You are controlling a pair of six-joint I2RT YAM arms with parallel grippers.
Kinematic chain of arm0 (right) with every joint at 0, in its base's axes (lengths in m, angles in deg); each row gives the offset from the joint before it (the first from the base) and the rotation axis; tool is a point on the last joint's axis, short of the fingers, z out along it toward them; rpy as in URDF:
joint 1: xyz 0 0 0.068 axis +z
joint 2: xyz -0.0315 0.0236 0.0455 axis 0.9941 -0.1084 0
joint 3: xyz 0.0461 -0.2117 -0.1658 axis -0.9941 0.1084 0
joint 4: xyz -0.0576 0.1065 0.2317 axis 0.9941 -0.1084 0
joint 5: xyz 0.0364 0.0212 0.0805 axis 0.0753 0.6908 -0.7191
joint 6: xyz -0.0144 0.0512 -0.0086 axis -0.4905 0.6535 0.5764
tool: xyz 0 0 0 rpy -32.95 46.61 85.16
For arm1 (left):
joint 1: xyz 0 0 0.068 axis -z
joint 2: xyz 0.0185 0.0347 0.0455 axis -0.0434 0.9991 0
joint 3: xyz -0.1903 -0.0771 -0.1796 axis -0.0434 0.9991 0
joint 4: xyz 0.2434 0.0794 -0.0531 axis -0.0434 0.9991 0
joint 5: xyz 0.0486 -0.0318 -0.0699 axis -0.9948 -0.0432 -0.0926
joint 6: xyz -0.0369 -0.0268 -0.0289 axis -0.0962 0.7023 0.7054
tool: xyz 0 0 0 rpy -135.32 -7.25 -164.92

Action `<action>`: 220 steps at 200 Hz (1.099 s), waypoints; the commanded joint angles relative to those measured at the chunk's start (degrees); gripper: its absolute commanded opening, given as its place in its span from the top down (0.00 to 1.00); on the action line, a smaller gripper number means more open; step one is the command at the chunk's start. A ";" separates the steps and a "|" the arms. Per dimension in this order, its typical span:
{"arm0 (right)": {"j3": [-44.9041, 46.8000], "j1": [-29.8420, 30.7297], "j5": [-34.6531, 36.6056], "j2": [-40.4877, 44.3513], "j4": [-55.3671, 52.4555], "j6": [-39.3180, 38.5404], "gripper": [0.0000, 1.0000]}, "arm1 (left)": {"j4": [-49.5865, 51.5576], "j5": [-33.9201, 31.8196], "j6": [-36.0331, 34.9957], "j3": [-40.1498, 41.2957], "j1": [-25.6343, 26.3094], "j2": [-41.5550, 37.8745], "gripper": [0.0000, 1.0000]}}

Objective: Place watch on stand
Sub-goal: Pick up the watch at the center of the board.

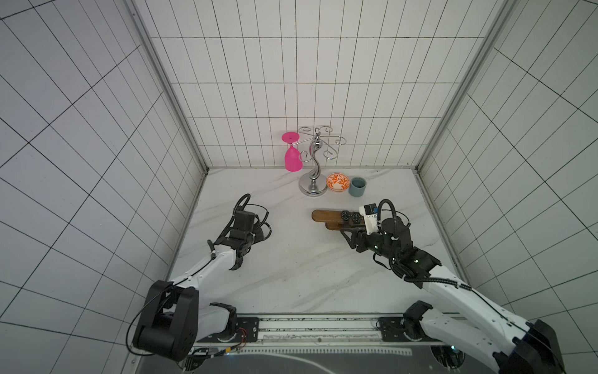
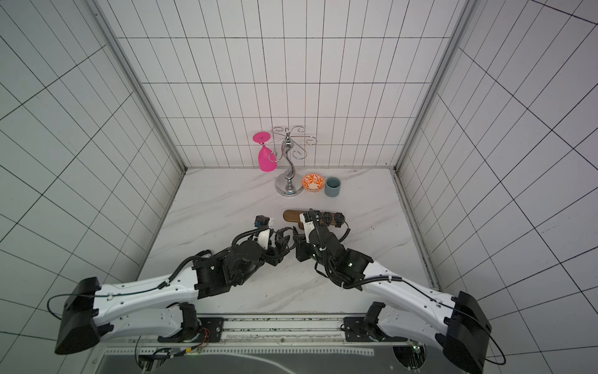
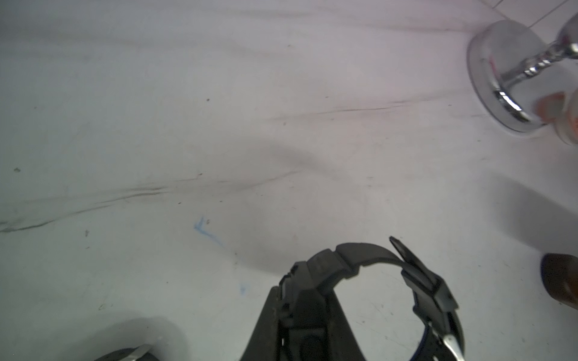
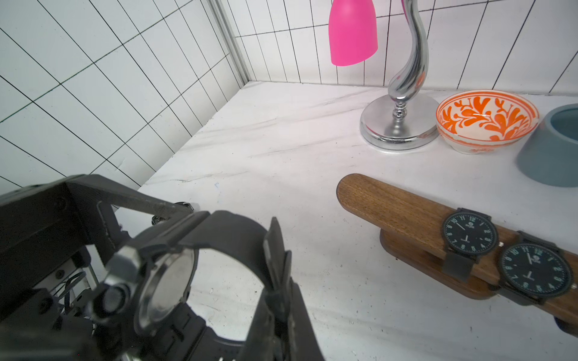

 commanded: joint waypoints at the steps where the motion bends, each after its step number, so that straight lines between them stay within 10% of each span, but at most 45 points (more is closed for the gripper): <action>1: -1.79 2.82 3.45 0.01 -1.53 2.35 0.44 | -0.45 -8.82 -1.20 -3.35 8.61 -4.98 0.87; 87: -9.87 14.13 8.89 -4.60 -3.01 4.05 0.44 | -3.15 -21.67 -2.43 -10.27 35.87 -3.68 0.88; 220: -11.31 17.97 12.12 -6.47 -1.25 6.44 0.59 | -4.95 -28.34 -5.19 -12.33 45.47 0.12 0.89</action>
